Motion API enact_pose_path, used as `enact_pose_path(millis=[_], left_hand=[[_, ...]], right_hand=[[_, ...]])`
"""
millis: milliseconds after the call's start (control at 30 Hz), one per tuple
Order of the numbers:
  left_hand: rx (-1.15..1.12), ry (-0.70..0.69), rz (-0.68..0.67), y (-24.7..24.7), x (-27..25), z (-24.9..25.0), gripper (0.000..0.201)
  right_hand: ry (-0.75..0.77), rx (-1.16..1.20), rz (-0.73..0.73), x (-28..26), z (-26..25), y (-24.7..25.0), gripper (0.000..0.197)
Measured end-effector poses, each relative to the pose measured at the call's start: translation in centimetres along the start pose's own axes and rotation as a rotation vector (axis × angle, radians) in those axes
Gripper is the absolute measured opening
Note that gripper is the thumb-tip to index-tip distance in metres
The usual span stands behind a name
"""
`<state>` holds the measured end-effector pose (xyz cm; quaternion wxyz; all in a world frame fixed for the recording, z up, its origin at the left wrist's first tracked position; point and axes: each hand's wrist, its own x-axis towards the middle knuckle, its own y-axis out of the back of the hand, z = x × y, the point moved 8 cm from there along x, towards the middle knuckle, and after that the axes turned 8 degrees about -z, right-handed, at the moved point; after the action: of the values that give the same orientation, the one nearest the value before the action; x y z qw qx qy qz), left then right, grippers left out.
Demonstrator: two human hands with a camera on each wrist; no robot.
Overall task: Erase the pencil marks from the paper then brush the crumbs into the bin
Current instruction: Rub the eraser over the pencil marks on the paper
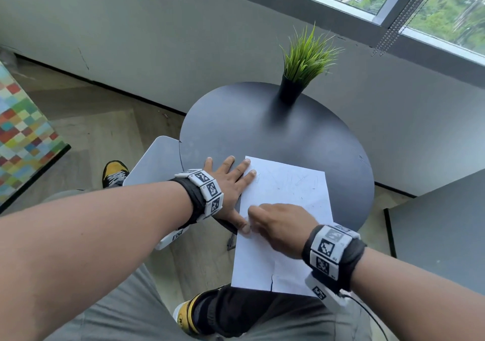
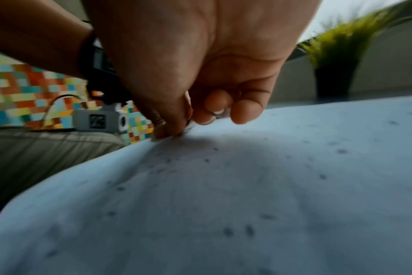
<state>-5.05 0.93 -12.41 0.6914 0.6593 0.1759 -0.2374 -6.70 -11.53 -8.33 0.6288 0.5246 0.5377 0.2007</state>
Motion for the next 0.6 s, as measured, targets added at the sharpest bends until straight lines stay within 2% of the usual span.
enact_pose_path(millis=[100,200,333,433,600], left_hand=[[-0.023,-0.002,0.001,0.0,0.1,0.1,0.145],[-0.027,-0.002,-0.009,0.1,-0.2,0.3,0.142],[-0.099,0.042,0.026,1.4,-0.1,-0.8,0.125],[-0.131,0.137,0.040,1.6,0.1,-2.0,0.131],[-0.113,0.123,-0.024,1.1,-0.2,-1.3,0.140]], right_hand=[[-0.205,0.105,0.090,0.0,4.4,1.1,0.027],[-0.365,0.209,0.147,-0.3,7.3,1.3,0.027],[-0.353,0.236,0.145,-0.1,7.4,1.2,0.027],[-0.331,0.171,0.108,-0.2,7.1,1.1,0.026],[-0.190,0.021,0.096,0.2,3.5,1.1,0.024]])
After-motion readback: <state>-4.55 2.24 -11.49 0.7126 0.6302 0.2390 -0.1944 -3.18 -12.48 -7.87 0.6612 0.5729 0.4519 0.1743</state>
